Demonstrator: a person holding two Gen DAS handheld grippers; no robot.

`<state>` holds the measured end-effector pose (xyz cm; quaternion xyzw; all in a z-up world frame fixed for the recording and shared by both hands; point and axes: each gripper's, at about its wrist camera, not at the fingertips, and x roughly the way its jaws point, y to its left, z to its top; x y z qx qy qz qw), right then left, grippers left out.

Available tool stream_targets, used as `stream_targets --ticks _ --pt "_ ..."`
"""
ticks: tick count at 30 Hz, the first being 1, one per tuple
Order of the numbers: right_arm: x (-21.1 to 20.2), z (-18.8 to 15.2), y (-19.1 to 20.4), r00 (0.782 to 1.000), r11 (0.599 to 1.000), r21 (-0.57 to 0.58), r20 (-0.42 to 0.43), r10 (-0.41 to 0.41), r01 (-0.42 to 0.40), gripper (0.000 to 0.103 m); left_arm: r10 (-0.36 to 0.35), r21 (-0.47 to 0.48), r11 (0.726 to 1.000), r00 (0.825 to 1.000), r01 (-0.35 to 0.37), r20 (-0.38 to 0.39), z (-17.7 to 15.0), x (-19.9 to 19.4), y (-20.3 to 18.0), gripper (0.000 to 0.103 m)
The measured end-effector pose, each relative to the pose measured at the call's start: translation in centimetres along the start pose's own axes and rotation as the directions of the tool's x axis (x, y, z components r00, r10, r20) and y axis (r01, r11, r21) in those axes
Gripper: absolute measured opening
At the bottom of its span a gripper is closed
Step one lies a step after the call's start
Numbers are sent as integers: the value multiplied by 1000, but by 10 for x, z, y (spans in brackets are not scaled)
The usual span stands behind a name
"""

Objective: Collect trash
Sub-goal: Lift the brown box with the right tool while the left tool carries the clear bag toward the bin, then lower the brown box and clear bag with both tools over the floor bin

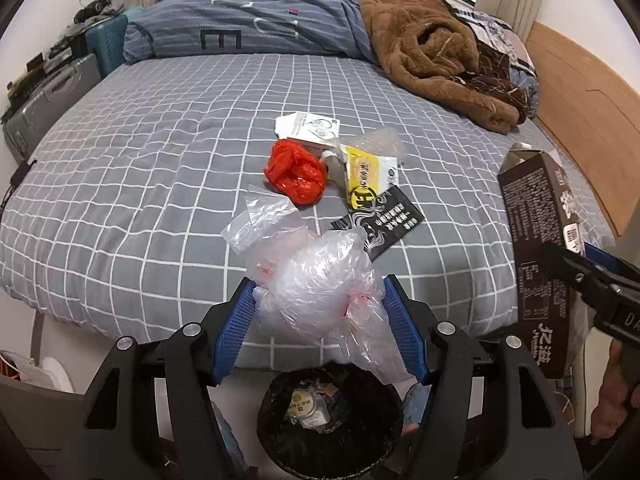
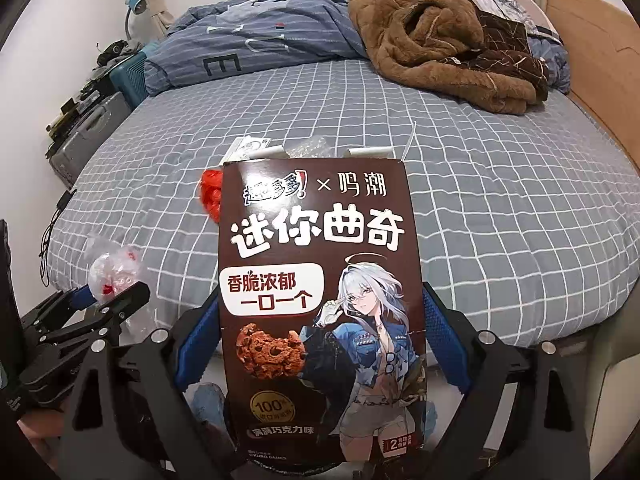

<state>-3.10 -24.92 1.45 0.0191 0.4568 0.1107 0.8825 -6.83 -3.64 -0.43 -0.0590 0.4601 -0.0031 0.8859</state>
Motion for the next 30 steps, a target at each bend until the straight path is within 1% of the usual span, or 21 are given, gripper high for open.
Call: stream_targets --ticks 11,18,22,28,30 --pt "-13 -28 9 1000 1000 2 3 25 -25 87 -6 3 1000 1000 6 9 -20 -19 -1 63" --pt "-16 -49 20 1000 1000 -9 -4 27 -27 87 -2 5 1000 1000 2 3 -35 -25 3 63" --pt "-16 -54 22 1000 1000 -10 -5 29 -29 87 -4 7 1000 1000 4 0 -45 -28 4 63" --pt "-16 -77 29 1000 1000 -13 -13 27 -27 87 -5 2 1000 1000 5 -11 -60 -27 7 63" --pt "-15 -84 30 998 999 -9 -24 52 -52 87 -8 3 1000 1000 8 -15 -67 -25 8 63"
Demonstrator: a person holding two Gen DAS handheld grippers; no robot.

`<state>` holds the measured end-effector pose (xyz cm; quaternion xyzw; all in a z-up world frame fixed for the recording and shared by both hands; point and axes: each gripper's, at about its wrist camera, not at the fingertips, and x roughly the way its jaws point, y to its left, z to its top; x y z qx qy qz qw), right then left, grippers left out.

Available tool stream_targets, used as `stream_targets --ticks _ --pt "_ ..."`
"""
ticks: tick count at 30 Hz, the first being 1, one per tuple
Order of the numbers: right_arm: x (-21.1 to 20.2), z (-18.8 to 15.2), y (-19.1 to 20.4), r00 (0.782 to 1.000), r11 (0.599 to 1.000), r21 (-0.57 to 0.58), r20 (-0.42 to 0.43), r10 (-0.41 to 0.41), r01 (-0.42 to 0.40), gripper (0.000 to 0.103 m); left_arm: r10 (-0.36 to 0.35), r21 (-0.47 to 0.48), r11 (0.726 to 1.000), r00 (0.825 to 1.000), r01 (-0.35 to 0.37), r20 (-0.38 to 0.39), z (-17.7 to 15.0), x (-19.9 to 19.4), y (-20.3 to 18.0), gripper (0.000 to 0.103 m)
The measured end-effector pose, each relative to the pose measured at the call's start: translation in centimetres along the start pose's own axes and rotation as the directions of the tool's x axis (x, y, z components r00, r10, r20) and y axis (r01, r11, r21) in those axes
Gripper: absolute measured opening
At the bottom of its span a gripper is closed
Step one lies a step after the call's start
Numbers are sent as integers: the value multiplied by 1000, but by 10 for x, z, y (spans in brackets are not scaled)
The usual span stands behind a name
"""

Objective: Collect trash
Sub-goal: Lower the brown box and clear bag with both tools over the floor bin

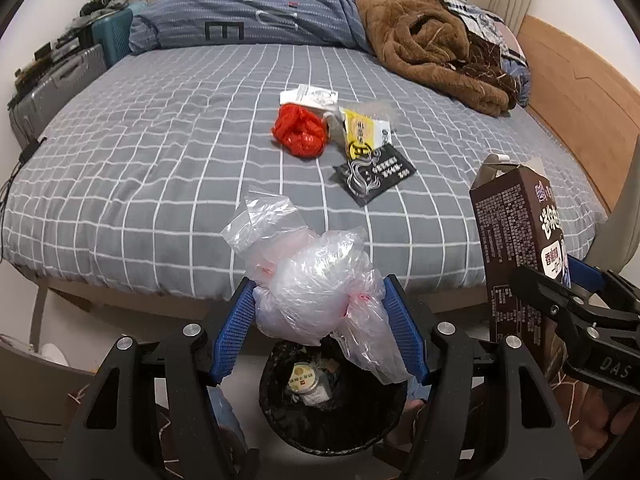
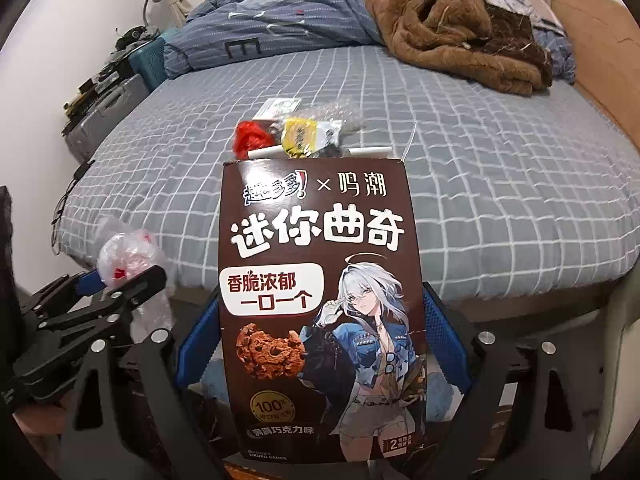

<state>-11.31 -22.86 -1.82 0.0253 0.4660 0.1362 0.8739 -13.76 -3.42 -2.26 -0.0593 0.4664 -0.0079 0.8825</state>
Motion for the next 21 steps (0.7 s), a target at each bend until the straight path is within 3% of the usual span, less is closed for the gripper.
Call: stream_targets --ticks 21 --pt "36 -56 11 991 998 -2 -114 65 -65 87 14 -8 1000 996 -14 -83 -59 32 19 63"
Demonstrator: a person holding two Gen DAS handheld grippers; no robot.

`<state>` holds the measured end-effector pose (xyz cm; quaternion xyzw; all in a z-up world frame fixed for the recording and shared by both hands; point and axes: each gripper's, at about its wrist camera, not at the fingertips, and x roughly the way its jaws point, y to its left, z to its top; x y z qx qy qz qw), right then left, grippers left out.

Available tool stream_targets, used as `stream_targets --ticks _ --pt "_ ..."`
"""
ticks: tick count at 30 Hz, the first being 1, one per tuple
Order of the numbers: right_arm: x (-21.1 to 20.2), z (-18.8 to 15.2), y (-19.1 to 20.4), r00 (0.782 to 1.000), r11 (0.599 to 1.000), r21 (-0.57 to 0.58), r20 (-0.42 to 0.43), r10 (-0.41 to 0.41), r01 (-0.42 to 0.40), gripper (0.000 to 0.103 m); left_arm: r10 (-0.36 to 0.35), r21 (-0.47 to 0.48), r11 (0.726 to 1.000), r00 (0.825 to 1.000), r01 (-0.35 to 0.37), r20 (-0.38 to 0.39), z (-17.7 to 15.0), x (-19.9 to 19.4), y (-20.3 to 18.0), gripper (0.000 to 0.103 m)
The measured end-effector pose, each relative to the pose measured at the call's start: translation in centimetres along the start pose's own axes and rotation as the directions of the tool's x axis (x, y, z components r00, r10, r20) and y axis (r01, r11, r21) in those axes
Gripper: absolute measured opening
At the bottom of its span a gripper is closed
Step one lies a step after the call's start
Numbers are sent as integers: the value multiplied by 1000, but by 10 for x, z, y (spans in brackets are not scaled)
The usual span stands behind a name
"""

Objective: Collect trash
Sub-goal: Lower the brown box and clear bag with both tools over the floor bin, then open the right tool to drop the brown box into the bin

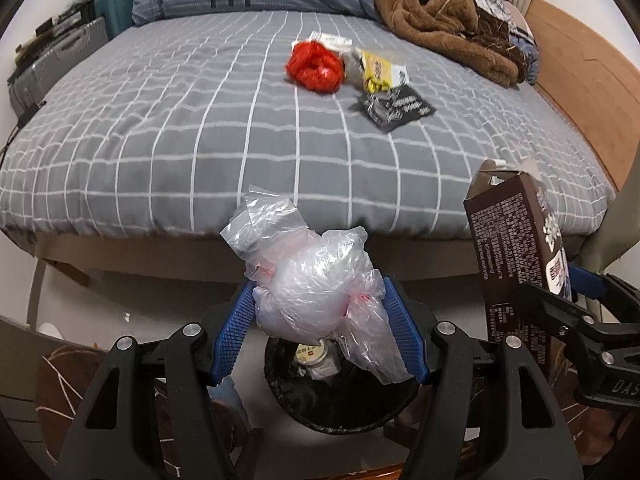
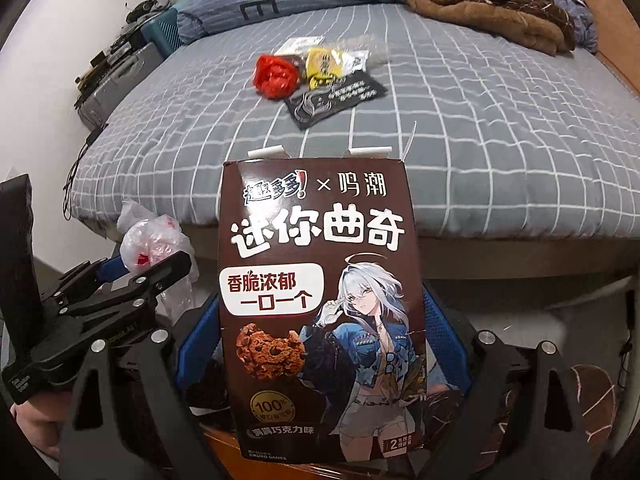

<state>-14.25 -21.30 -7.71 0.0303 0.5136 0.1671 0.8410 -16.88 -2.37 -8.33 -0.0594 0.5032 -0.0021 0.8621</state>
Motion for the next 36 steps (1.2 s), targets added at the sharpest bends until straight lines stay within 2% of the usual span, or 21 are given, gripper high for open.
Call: stream_targets --ticks 15,22,36 --pt "49 -36 -1 997 1000 -4 -74 -28 28 87 -6 -13 1000 998 5 -60 -30 40 12 63" --pt "86 -54 -3 987 1000 0 -160 -19 20 87 4 -22 1000 996 -6 -92 -39 64 21 63" --pt "143 -54 -1 964 1000 4 -265 -26 28 87 43 -25 999 983 -49 -177 -52 105 43 63"
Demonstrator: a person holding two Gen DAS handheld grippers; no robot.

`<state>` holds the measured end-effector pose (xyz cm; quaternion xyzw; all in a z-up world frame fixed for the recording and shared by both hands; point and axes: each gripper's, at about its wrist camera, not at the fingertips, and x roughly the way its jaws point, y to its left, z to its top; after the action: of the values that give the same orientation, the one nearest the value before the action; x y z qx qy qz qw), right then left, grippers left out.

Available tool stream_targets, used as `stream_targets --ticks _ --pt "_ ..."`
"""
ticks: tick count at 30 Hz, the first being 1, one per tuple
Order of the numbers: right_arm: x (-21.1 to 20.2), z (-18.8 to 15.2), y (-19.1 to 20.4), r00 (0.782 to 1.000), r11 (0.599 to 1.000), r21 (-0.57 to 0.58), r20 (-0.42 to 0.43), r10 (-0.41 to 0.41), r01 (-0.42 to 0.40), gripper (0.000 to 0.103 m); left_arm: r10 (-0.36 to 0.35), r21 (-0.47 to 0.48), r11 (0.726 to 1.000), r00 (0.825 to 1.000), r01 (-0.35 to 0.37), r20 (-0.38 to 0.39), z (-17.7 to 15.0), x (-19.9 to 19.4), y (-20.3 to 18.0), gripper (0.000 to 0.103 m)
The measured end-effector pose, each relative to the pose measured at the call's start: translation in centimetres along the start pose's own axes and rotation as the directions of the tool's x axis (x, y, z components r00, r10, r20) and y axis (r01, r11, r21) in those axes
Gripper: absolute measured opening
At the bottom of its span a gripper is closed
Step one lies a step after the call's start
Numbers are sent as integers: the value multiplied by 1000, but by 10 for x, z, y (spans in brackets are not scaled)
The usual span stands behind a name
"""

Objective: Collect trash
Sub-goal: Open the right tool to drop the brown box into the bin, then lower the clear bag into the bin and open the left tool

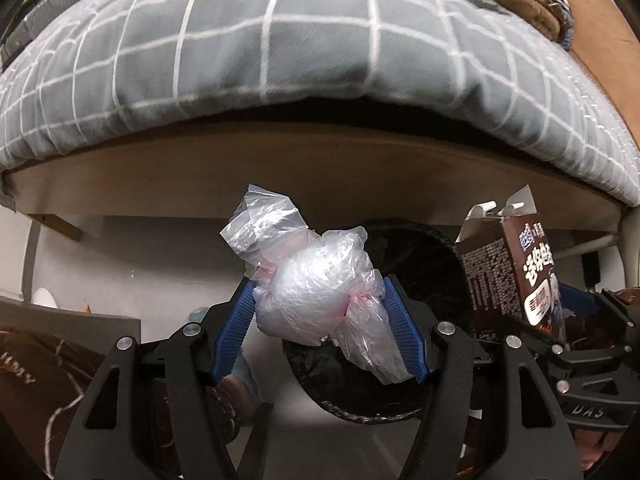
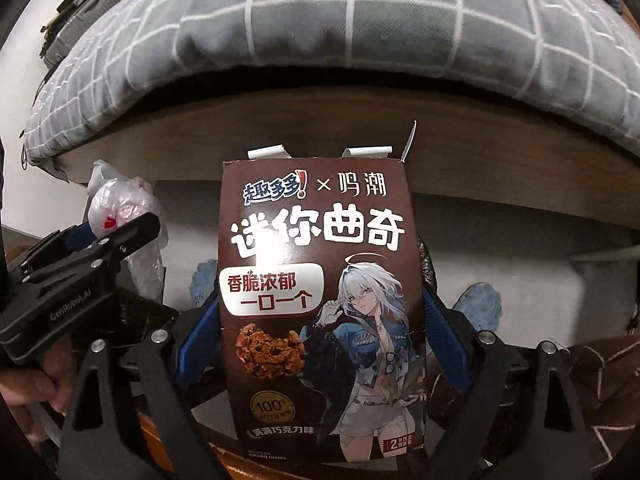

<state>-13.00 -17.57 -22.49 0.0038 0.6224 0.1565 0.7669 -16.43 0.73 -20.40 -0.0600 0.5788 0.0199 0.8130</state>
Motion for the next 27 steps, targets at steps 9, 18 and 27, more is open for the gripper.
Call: stream_targets --ticks 9,18,27 --pt "24 10 4 999 1000 -29 -36 2 -3 87 20 -30 999 999 -21 -26 -4 9 17 63" --pt "28 12 4 999 998 -38 -17 -41 40 95 24 -27 999 999 -26 -43 -3 13 13 63" --pt "6 12 -12 997 997 -22 26 -67 68 95 2 3 1000 999 -2 -41 -1 17 -3 63"
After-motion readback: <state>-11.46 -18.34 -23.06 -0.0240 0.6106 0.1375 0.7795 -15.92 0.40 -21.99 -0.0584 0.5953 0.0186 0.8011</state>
